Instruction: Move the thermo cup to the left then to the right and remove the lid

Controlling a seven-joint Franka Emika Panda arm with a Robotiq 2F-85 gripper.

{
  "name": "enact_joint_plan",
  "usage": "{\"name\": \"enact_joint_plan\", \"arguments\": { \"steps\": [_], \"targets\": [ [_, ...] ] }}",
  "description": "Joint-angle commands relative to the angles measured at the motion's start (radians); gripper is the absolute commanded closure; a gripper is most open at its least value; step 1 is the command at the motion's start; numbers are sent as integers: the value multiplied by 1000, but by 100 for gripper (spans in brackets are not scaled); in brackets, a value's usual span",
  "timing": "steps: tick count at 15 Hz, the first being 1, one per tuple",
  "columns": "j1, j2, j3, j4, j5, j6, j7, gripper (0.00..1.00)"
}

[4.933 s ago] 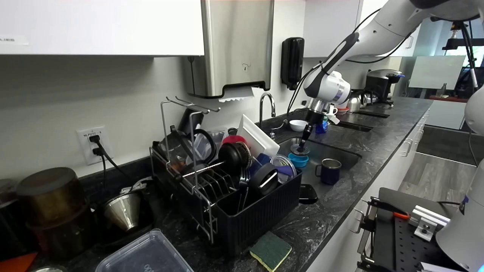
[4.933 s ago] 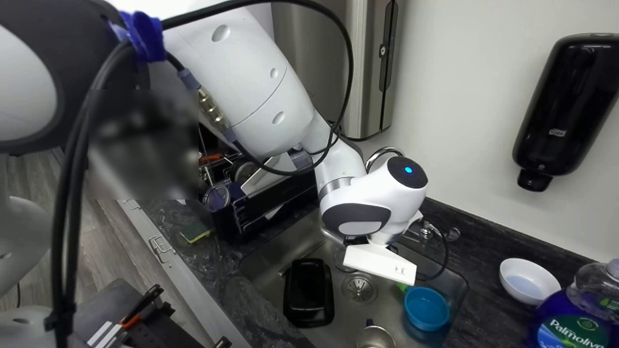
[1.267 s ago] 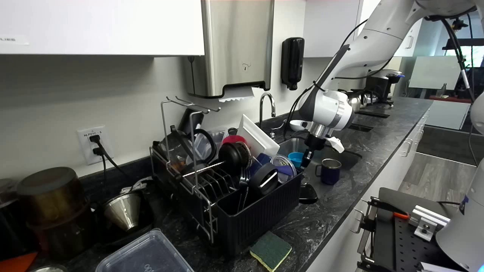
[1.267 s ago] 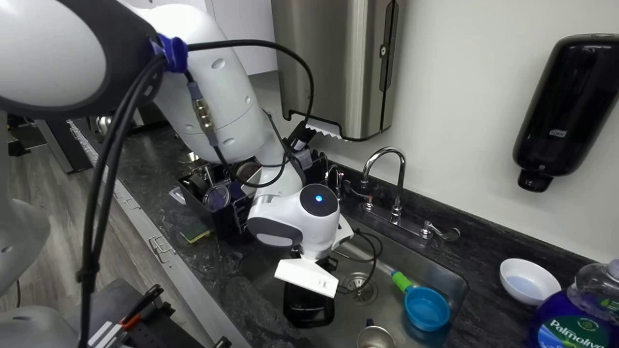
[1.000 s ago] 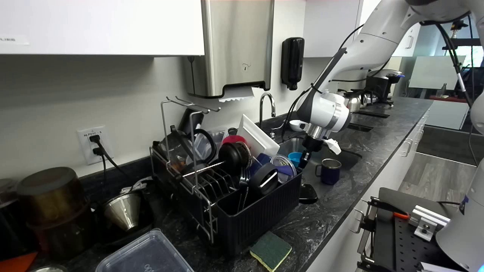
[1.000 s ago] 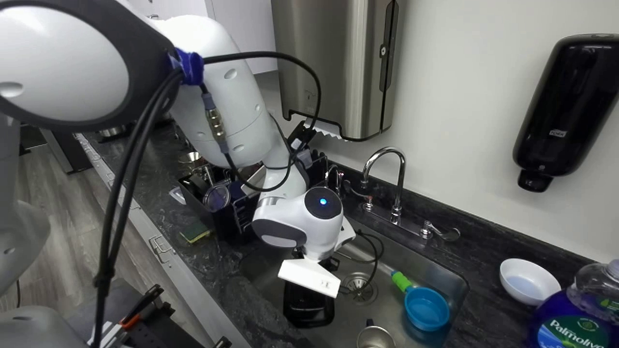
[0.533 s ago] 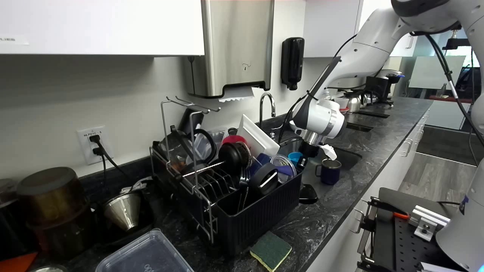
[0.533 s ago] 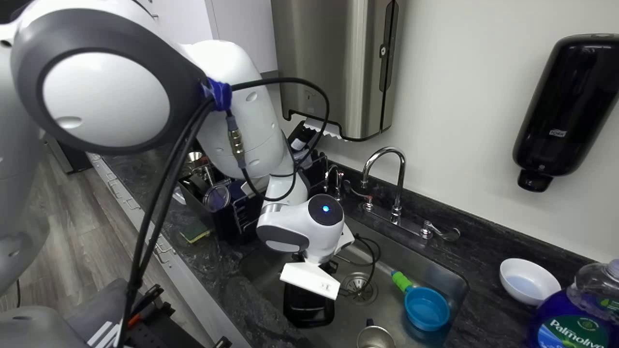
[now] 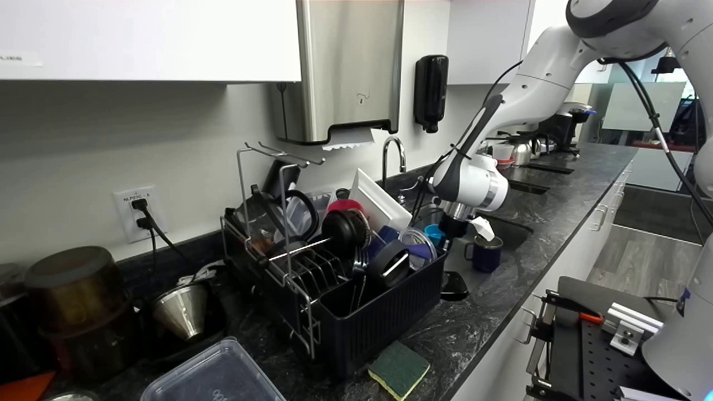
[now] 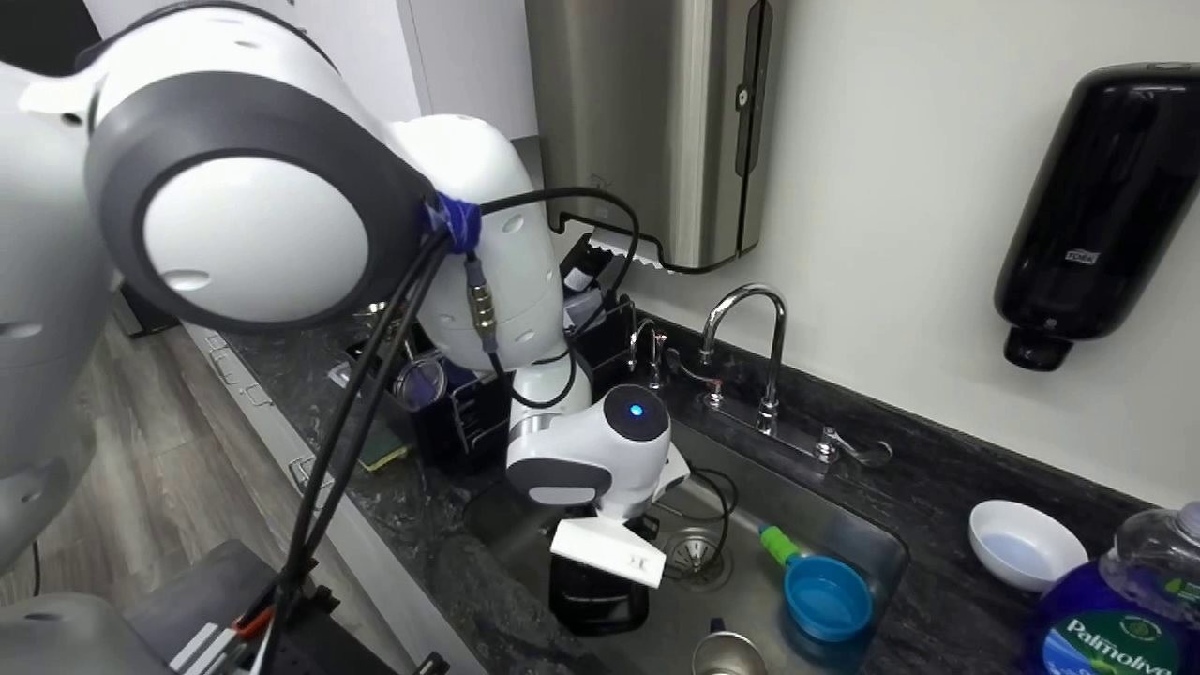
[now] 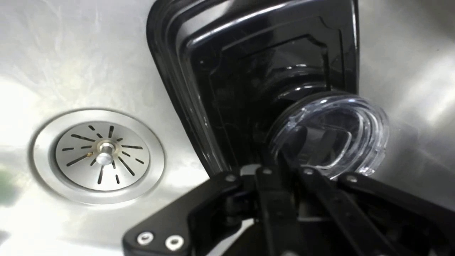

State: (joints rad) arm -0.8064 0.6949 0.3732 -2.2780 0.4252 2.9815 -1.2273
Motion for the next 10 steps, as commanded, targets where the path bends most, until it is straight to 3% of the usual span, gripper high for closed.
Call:
{"name": "enact_joint_plan", "arguments": {
  "steps": [1, 3, 4, 6, 10],
  "targets": [
    [5, 21, -24, 14, -101, 13, 81, 98],
    [20, 18, -49, 18, -158, -3, 129, 98],
    [18, 18, -53, 20, -184, -7, 149, 67],
    [20, 16, -65, 21, -231, -13, 185, 60],
    [-12, -4, -52, 4, -283, -20, 222, 31]
  ]
}}
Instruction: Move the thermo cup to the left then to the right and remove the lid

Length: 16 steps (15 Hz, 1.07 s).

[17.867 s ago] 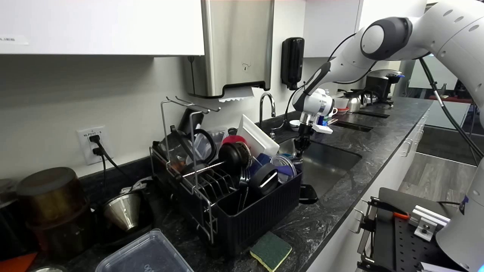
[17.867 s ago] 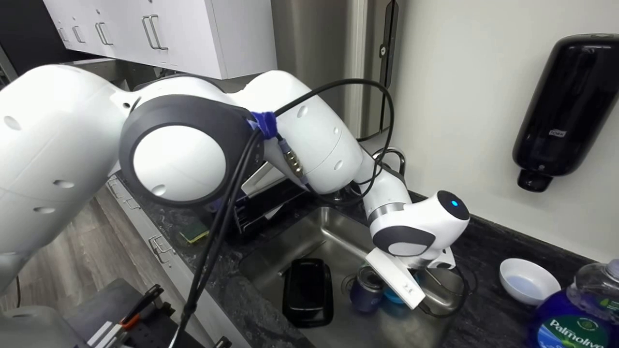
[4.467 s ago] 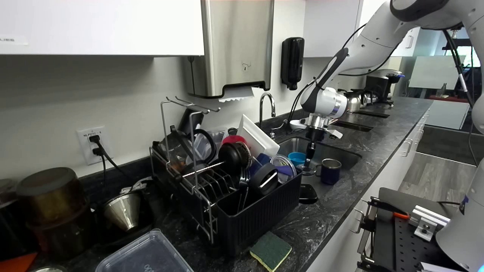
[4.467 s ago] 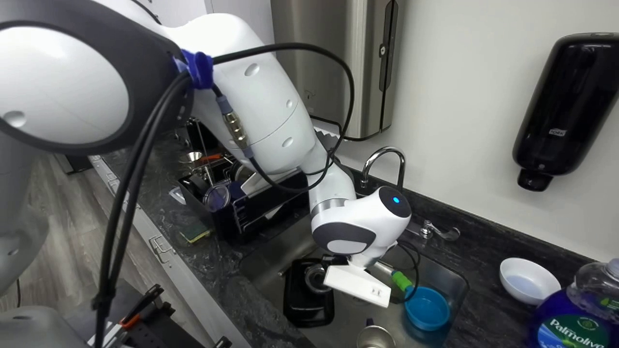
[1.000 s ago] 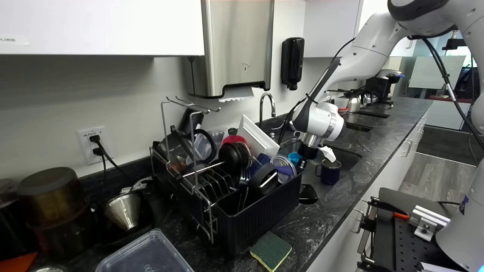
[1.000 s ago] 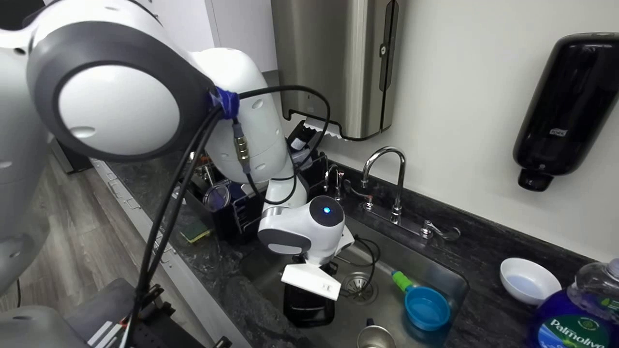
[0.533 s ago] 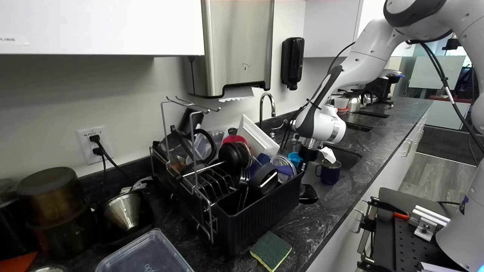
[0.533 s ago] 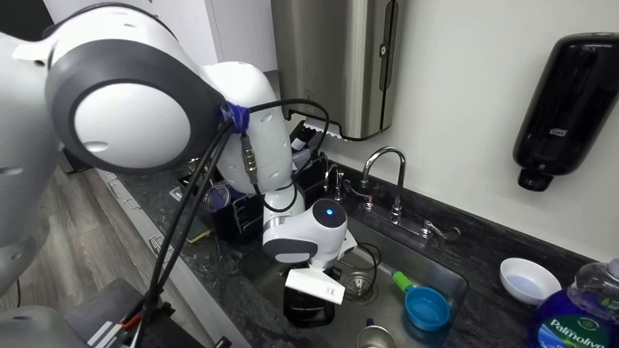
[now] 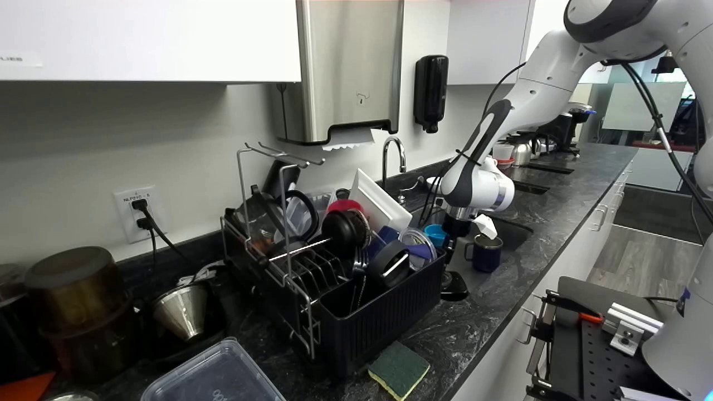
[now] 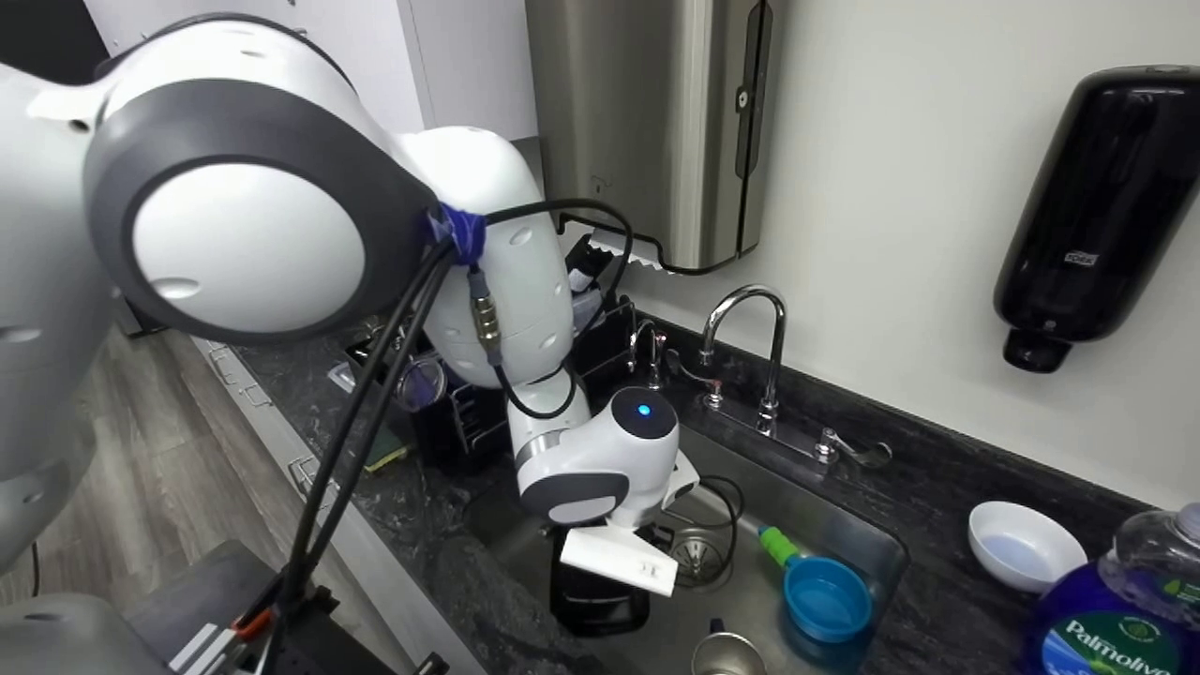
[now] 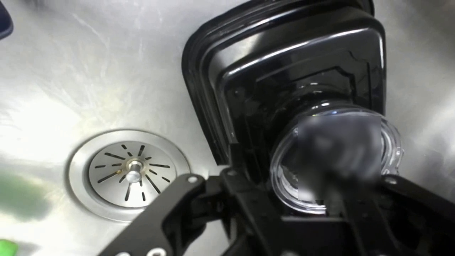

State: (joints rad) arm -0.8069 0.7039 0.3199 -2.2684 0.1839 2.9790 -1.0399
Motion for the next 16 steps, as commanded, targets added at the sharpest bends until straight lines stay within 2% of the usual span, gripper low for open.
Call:
{"name": "enact_joint_plan", "arguments": {
  "steps": [1, 4, 5, 12, 16],
  "targets": [
    [-21, -18, 9, -11, -48, -16, 38, 23],
    [-60, -53, 35, -37, -48, -49, 38, 4],
    [-70, -67, 42, -48, -42, -60, 36, 0],
    [-161, -184, 108, -130, 14, -119, 10, 0],
    [-191, -258, 133, -147, 94, -212, -3, 0]
  ]
}}
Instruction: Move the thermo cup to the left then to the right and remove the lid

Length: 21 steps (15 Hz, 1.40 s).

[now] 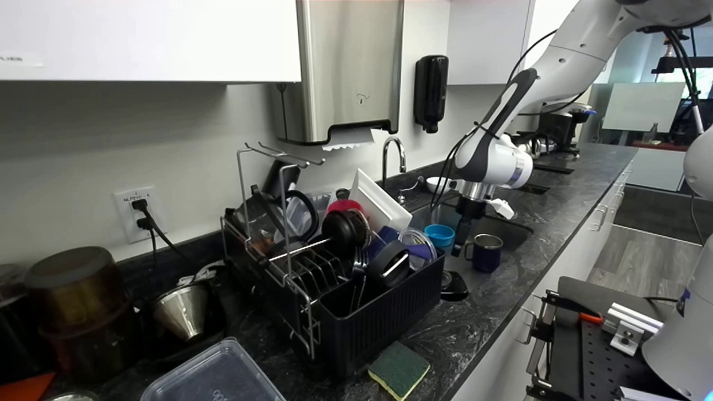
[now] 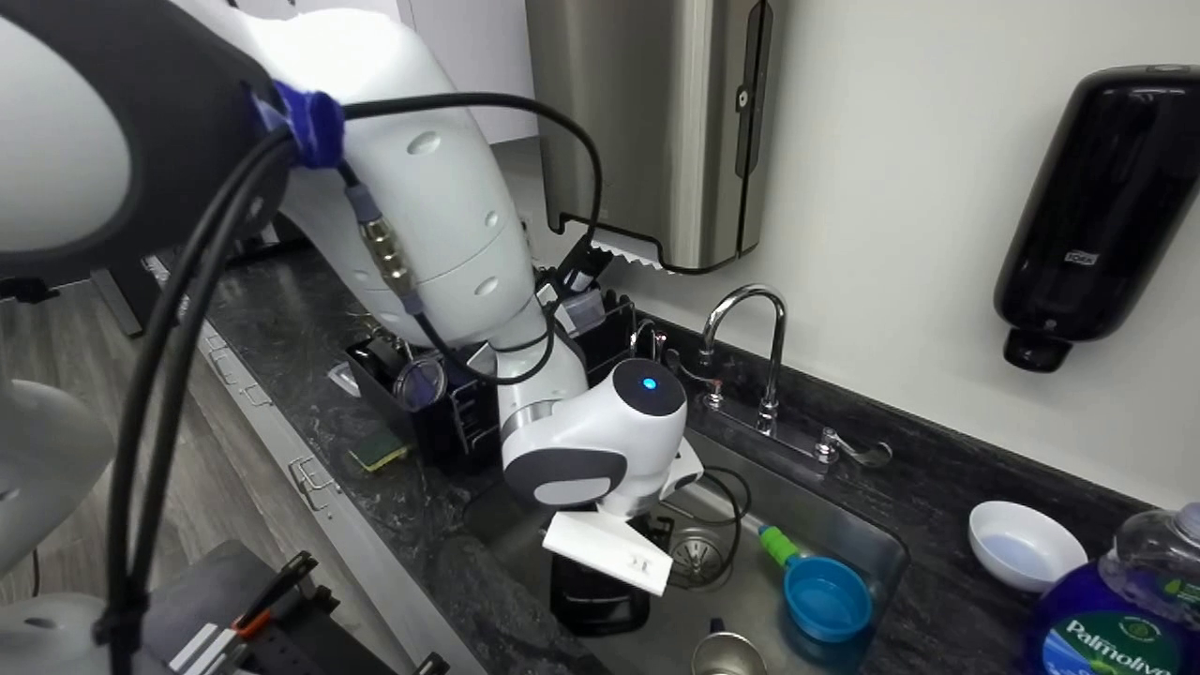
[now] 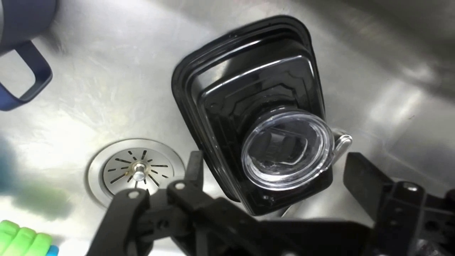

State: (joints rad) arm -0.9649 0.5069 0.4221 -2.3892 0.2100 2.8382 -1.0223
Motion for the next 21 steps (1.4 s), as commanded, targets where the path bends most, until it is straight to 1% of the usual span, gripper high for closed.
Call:
{"name": "enact_joint_plan", "arguments": {
  "steps": [1, 3, 6, 9, 12, 16, 19, 21],
  "targets": [
    [-28, -82, 25, -28, 93, -100, -28, 0],
    [-4, -124, 2, -24, 149, -165, -37, 0],
    [58, -179, -65, -13, 208, -269, -15, 0],
    [144, -212, -152, -2, 269, -327, 34, 0],
    [227, -218, -227, 13, 356, -333, 85, 0],
    [319, -206, -311, 40, 465, -338, 137, 0],
    [381, -201, -375, 50, 505, -332, 172, 0],
    [425, -198, -417, 48, 510, -313, 216, 0]
  ]
}}
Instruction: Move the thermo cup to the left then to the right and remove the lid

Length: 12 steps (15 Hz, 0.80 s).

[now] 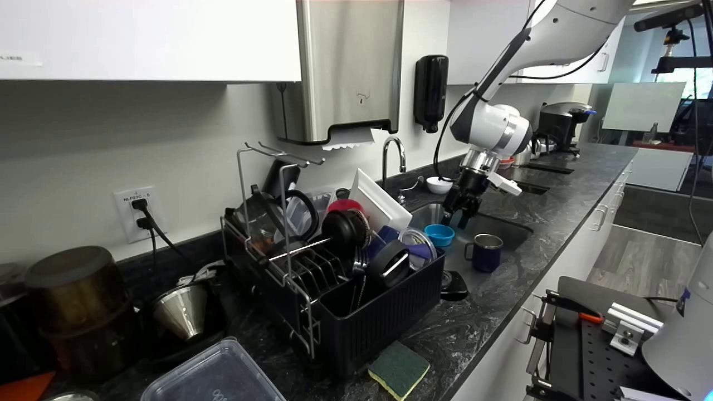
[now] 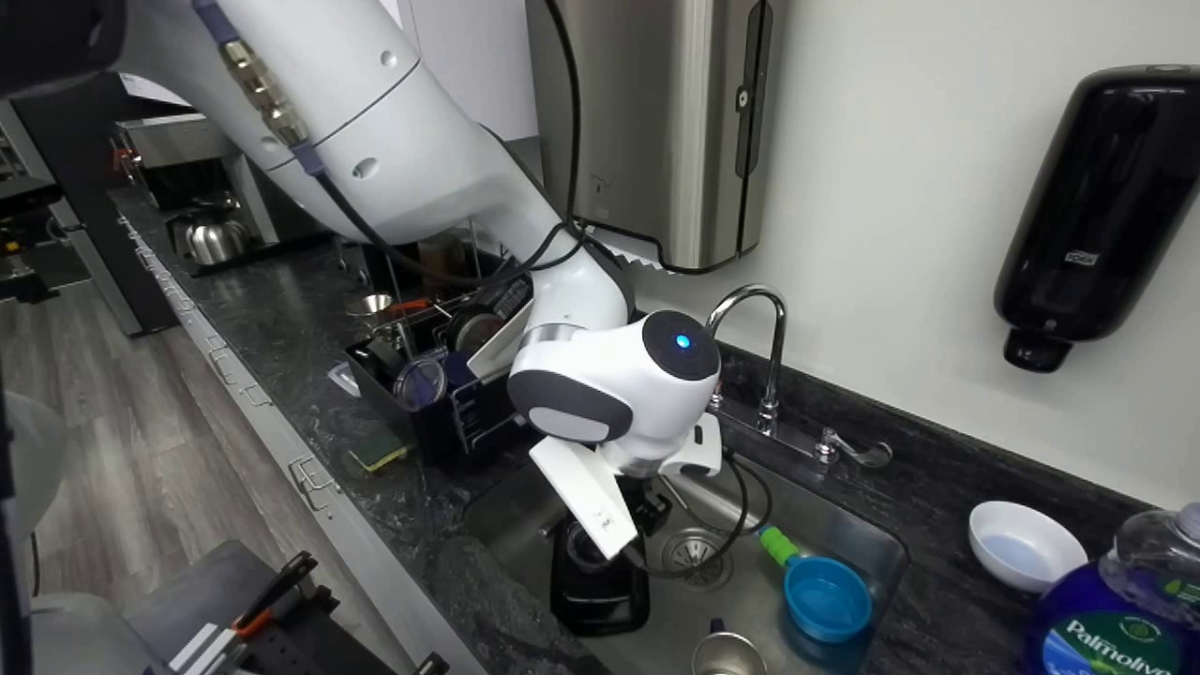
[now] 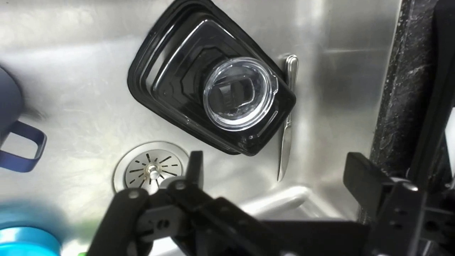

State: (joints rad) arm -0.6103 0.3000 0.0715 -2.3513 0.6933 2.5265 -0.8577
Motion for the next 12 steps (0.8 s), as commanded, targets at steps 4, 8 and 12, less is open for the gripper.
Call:
{"name": "enact_joint_plan", "arguments": {
  "steps": [4, 8, 12],
  "targets": [
    [151, 12, -139, -4, 1, 59, 157, 0],
    [206, 33, -181, -22, -43, 168, 270, 0],
    [228, 67, -202, -45, -158, 278, 419, 0]
  ]
}}
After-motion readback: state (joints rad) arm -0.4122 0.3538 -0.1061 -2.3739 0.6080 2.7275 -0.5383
